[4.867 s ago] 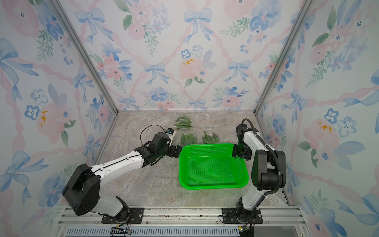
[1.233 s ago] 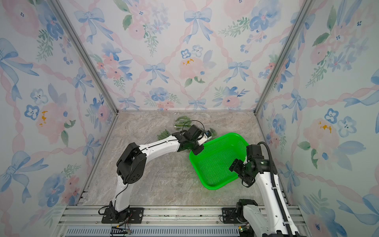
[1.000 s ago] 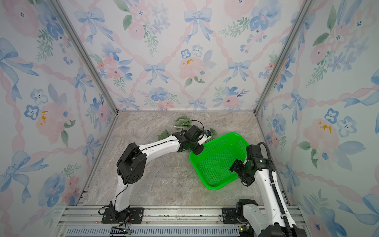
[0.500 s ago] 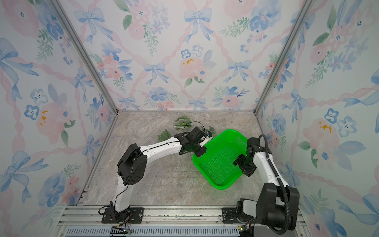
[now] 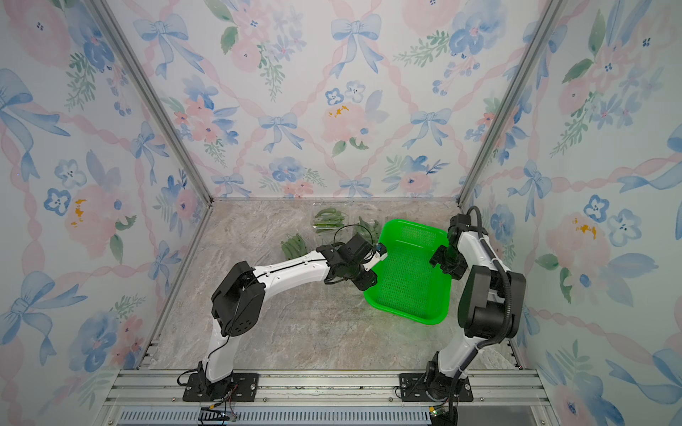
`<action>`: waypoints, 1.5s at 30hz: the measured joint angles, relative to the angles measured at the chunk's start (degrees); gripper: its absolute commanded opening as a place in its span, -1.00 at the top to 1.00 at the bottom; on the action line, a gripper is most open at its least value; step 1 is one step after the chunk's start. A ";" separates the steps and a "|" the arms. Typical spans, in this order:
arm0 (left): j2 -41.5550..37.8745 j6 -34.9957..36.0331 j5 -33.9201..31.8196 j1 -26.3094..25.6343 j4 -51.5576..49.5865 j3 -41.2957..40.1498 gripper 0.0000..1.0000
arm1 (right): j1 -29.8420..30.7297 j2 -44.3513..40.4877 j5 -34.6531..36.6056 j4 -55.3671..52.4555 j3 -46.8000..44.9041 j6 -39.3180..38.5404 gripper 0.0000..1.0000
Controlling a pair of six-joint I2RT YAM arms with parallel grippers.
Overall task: Take small green peppers out of containers
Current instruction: Move the basket to the center of the board.
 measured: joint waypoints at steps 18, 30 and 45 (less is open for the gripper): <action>9.73 -3.15 4.17 -3.02 0.81 11.74 -0.48 | -7.80 7.08 -3.52 0.09 10.86 -4.07 -0.71; 6.62 -3.39 -2.08 -2.93 1.25 8.26 -0.63 | -7.61 -5.68 -4.13 4.42 6.54 -4.44 -0.85; -3.54 -4.00 -6.56 -0.26 1.33 0.02 -0.71 | -2.14 -11.23 -5.27 7.76 4.72 -5.33 -0.82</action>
